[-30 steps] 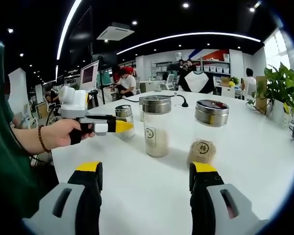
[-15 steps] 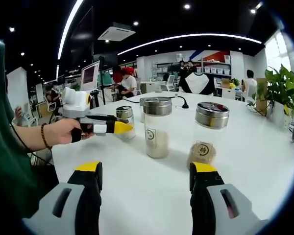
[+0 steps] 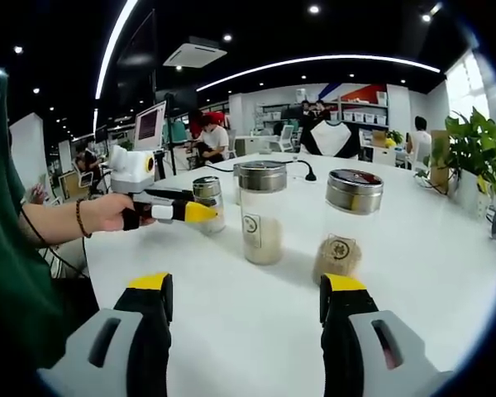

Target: Rotate the seasoning bottle until the label or dispensing opening points toward the visible target arrow and the bottle remains upright within the marked orientation range

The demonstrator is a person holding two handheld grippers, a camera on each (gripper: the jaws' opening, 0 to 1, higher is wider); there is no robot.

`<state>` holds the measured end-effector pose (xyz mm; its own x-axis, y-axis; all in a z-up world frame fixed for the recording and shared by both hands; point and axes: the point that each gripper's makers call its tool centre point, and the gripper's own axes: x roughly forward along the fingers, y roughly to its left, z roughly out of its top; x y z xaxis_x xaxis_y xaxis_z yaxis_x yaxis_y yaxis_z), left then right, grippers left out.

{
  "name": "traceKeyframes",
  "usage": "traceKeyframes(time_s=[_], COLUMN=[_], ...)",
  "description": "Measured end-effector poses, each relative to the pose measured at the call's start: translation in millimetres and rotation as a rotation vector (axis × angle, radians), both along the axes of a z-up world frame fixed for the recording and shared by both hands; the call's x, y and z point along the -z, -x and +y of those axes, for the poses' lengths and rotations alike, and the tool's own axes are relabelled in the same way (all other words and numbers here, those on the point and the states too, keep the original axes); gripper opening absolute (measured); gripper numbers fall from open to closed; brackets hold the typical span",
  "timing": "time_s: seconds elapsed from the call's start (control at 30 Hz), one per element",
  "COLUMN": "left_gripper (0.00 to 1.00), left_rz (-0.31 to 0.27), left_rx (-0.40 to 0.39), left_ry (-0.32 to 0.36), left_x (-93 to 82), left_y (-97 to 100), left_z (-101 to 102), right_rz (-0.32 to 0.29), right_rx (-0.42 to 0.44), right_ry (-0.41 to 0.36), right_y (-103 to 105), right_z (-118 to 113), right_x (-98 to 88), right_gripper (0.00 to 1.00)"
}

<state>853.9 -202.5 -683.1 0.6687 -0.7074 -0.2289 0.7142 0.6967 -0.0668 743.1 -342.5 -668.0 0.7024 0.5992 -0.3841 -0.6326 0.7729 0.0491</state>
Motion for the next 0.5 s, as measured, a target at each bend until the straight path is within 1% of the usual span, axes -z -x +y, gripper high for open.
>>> traceKeyframes(time_s=[0.13,0.3,0.5], left_gripper=[0.34,0.34,0.34], left_rz=[-0.002,-0.004,-0.006], left_rx=[0.045,0.11,0.158], left_ry=[0.012,0.01,0.008], left_x=[0.1,-0.4,-0.5], left_y=[0.4,1.5,1.2], left_z=[-0.2,-1.7,-2.3], right_rz=[-0.002,-0.003,-0.001], right_rx=[0.001,0.001,0.007], right_ry=[-0.001,0.002,-0.001], right_y=[0.2,0.6,0.5], right_z=[-0.3,-1.0,-1.5], right_x=[-0.7,-0.8,-0.9], right_gripper=[0.73,0.73,0.73])
